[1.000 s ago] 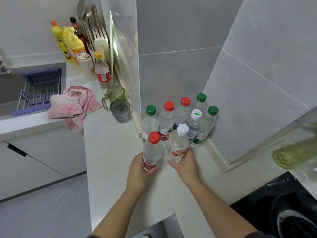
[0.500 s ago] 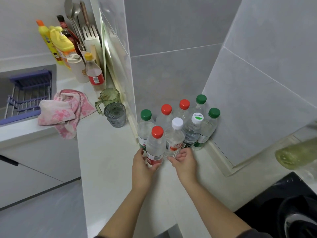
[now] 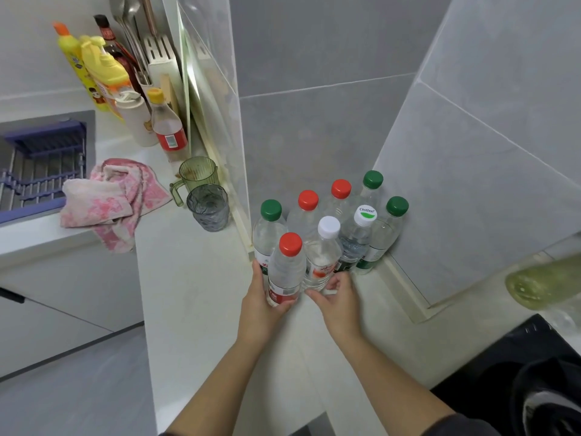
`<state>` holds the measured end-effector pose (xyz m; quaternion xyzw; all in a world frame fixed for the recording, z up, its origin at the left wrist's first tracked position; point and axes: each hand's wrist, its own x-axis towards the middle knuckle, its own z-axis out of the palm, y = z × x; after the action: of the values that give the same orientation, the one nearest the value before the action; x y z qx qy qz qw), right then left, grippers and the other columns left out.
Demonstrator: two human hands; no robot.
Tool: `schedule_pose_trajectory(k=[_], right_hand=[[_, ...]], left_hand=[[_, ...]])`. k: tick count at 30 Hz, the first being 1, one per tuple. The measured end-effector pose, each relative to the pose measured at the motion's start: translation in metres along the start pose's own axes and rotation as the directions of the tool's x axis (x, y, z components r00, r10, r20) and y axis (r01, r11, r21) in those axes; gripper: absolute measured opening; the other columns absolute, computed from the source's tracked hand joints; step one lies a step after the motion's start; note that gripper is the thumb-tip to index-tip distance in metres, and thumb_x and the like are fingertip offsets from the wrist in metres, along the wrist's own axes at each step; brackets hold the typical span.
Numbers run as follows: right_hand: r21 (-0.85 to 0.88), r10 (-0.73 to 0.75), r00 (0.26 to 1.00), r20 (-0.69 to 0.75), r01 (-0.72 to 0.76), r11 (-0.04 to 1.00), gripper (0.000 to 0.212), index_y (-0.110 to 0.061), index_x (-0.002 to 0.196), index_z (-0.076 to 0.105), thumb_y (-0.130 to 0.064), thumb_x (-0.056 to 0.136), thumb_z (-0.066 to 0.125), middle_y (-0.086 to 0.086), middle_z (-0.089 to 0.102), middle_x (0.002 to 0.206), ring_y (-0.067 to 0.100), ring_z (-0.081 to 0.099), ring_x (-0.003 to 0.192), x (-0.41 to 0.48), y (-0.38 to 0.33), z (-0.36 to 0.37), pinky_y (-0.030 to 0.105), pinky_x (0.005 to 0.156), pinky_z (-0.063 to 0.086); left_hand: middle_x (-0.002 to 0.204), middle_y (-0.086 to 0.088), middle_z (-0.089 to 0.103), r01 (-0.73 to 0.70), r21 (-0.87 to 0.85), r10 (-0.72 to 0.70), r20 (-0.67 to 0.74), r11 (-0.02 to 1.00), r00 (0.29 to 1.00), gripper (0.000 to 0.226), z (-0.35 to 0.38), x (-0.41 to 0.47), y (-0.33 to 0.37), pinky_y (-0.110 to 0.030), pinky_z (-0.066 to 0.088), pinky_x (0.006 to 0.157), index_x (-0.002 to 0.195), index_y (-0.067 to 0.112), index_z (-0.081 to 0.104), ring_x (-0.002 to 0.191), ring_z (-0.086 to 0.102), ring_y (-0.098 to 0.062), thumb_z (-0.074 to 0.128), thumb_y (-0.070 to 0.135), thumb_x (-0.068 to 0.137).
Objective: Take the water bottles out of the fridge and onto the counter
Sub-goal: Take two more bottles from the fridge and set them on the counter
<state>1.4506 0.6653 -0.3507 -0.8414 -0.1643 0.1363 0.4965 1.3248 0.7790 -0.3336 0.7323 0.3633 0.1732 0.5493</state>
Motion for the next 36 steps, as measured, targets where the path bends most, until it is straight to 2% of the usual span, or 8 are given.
schedule_pose_trajectory(k=[5,8,14,17,21,25,28,36], right_hand=[[0.014,0.027,1.0,0.007,-0.028,1.0,0.049,-0.023,0.079,0.04,-0.017,0.07,0.088,0.005,0.055,0.076,0.02,0.054,0.069,-0.003,-0.003,0.004,0.024,0.065,0.044],[-0.001,0.034,0.998,0.054,-0.034,0.999,0.045,-0.02,0.082,0.045,-0.018,0.071,0.088,0.008,0.06,0.079,0.014,0.055,0.069,-0.004,-0.003,-0.001,0.015,0.064,0.043],[-0.111,0.0,0.98,0.199,0.022,0.994,0.04,-0.028,0.092,0.052,-0.02,0.073,0.086,-0.006,0.059,0.098,0.011,0.056,0.095,-0.009,0.003,-0.028,0.008,0.076,0.039],[-0.171,-0.045,0.966,0.256,0.091,0.981,0.043,-0.019,0.112,0.057,-0.022,0.078,0.083,-0.004,0.056,0.111,0.014,0.055,0.108,-0.023,-0.001,-0.041,0.023,0.091,0.043],[-0.214,-0.125,0.934,0.334,0.205,0.955,0.056,-0.014,0.132,0.053,-0.027,0.083,0.077,0.001,0.055,0.128,0.018,0.051,0.123,-0.059,-0.005,-0.06,0.031,0.105,0.041],[-0.341,-0.261,0.881,0.395,0.405,0.848,0.073,-0.022,0.147,0.039,-0.044,0.085,0.071,0.0,0.042,0.149,0.021,0.034,0.14,-0.098,-0.006,-0.078,0.035,0.114,0.029],[-0.443,-0.287,0.818,0.499,0.525,0.727,0.086,-0.035,0.155,0.016,-0.062,0.086,0.059,-0.004,0.01,0.166,0.02,-0.001,0.152,-0.131,-0.01,-0.084,0.048,0.12,0.005],[-0.412,-0.379,0.653,0.656,0.73,0.545,0.097,-0.052,0.139,-0.035,-0.077,0.085,0.042,-0.007,-0.039,0.154,0.025,-0.031,0.147,-0.209,-0.053,-0.065,0.059,0.116,-0.011]], left_hand=[[0.115,0.042,0.048,-0.004,0.022,0.005,-0.009,1.0,1.0,0.112,0.0,0.0,0.001,0.0,0.04,0.077,0.152,0.043,0.006,0.093,0.051,0.024,0.084,0.027,0.075],[0.11,0.047,0.051,-0.002,0.052,0.003,-0.019,0.999,1.0,0.112,0.0,0.0,-0.001,0.002,0.04,0.074,0.144,0.057,0.004,0.092,0.052,0.026,0.085,0.026,0.073],[0.123,0.05,0.041,0.016,0.123,-0.017,0.006,0.992,1.0,0.114,-0.007,-0.002,0.002,0.003,0.039,0.079,0.143,0.061,0.005,0.103,0.045,0.03,0.087,0.033,0.068],[0.156,0.015,0.026,0.087,0.208,-0.087,-0.007,0.974,0.996,0.122,-0.018,-0.021,0.007,-0.02,0.032,0.108,0.156,0.026,0.003,0.14,0.031,-0.001,0.087,0.035,0.069],[0.165,-0.003,0.007,0.085,0.431,-0.089,-0.01,0.898,0.996,0.12,-0.033,-0.073,0.006,-0.035,0.021,0.119,0.156,0.02,-0.003,0.151,0.011,-0.02,0.082,0.042,0.074],[0.164,-0.01,0.0,0.036,0.674,-0.003,-0.049,0.738,0.999,0.113,-0.051,-0.139,0.008,-0.04,0.018,0.12,0.156,0.02,-0.006,0.151,0.002,-0.031,0.07,0.056,0.081],[0.164,-0.009,-0.005,0.078,0.761,0.025,-0.123,0.644,0.992,0.108,-0.062,-0.192,0.013,-0.046,0.015,0.12,0.156,0.021,-0.008,0.151,-0.003,-0.033,0.061,0.063,0.084],[0.164,-0.003,-0.01,0.252,0.684,0.069,-0.404,0.685,0.912,0.098,-0.086,-0.309,0.027,-0.042,0.003,0.121,0.156,0.025,-0.007,0.15,-0.015,-0.024,0.047,0.069,0.087]])
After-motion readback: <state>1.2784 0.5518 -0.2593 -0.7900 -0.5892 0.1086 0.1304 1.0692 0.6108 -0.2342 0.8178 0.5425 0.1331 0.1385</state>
